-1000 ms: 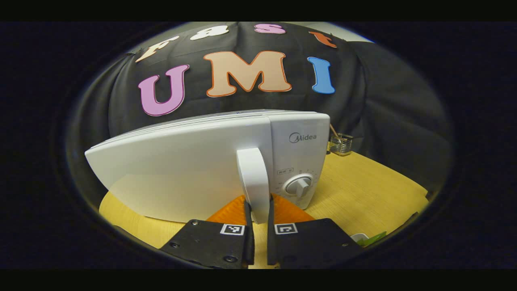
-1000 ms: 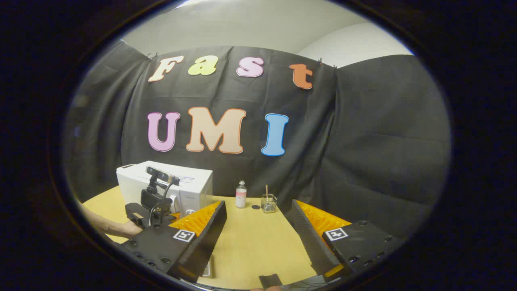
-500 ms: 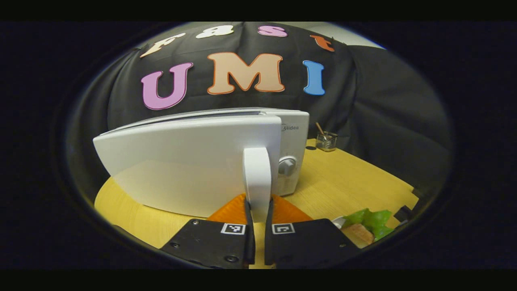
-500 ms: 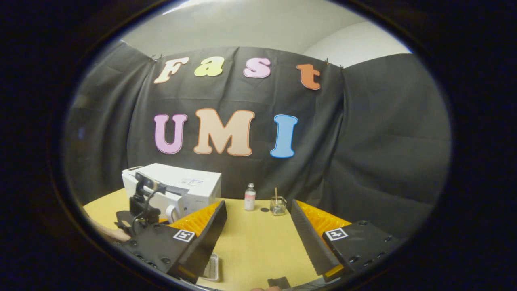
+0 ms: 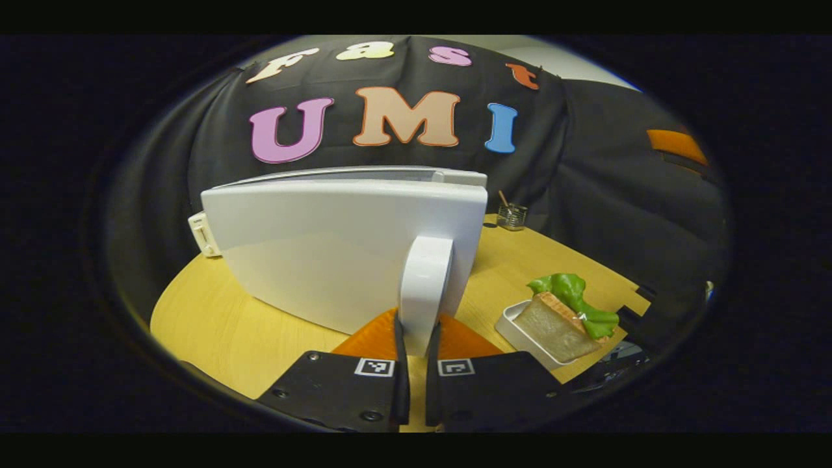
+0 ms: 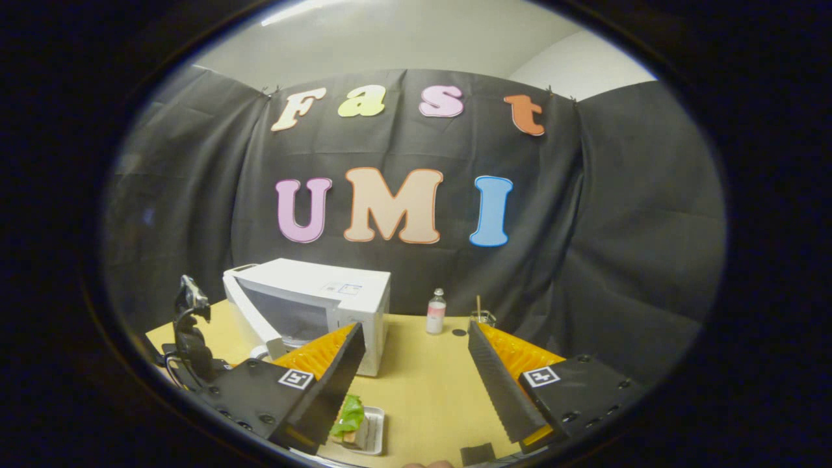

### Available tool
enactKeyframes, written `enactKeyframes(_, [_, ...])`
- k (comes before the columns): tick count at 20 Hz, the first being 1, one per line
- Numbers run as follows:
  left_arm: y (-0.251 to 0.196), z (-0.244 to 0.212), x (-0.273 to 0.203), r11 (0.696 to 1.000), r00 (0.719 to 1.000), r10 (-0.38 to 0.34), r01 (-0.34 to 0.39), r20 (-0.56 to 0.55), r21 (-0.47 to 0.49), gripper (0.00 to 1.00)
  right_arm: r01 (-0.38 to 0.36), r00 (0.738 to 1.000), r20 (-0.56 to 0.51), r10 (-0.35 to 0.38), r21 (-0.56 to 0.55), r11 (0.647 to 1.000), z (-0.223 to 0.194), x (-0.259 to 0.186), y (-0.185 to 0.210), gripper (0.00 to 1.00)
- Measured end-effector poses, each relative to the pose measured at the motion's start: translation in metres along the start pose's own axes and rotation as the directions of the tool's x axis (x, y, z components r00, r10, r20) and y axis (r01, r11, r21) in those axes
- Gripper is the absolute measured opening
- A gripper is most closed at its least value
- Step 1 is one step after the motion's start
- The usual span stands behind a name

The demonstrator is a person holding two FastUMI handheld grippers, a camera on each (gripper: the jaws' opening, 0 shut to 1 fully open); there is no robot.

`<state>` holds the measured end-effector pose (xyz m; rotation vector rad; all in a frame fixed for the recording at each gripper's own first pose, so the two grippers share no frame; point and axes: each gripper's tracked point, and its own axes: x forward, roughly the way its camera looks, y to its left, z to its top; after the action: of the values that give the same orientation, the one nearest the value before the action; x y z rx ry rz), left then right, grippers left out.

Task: Open the microwave oven with the left hand, put the food in, and close the microwave oven.

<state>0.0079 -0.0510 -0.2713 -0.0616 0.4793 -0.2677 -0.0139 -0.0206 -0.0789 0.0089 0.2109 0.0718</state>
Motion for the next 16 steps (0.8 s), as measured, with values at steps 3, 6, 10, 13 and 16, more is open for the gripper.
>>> enactKeyframes(3, [0.013,-0.011,-0.020,0.998,0.999,0.046,-0.047,-0.020,-0.033,0.11,-0.044,0.999,-0.014,0.044,0.001,0.999,-0.006,0.003,0.017,0.97])
enactKeyframes(6, [0.024,-0.018,-0.036,0.996,0.997,0.081,-0.081,-0.020,-0.038,0.12,-0.083,0.996,-0.032,0.083,-0.002,0.997,-0.015,0.006,0.032,0.97])
enactKeyframes(10, [0.042,-0.027,-0.055,0.990,0.991,0.129,-0.131,-0.043,-0.053,0.12,-0.125,0.990,-0.059,0.126,0.008,0.992,-0.031,0.009,0.050,0.97])
enactKeyframes(13, [0.058,-0.034,-0.072,0.982,0.983,0.175,-0.178,-0.053,-0.060,0.11,-0.152,0.983,-0.100,0.155,0.042,0.988,-0.051,0.010,0.063,0.97])
enactKeyframes(16, [0.072,-0.039,-0.085,0.974,0.976,0.209,-0.214,-0.067,-0.075,0.11,-0.157,0.973,-0.159,0.166,0.068,0.985,-0.077,0.009,0.072,0.97])
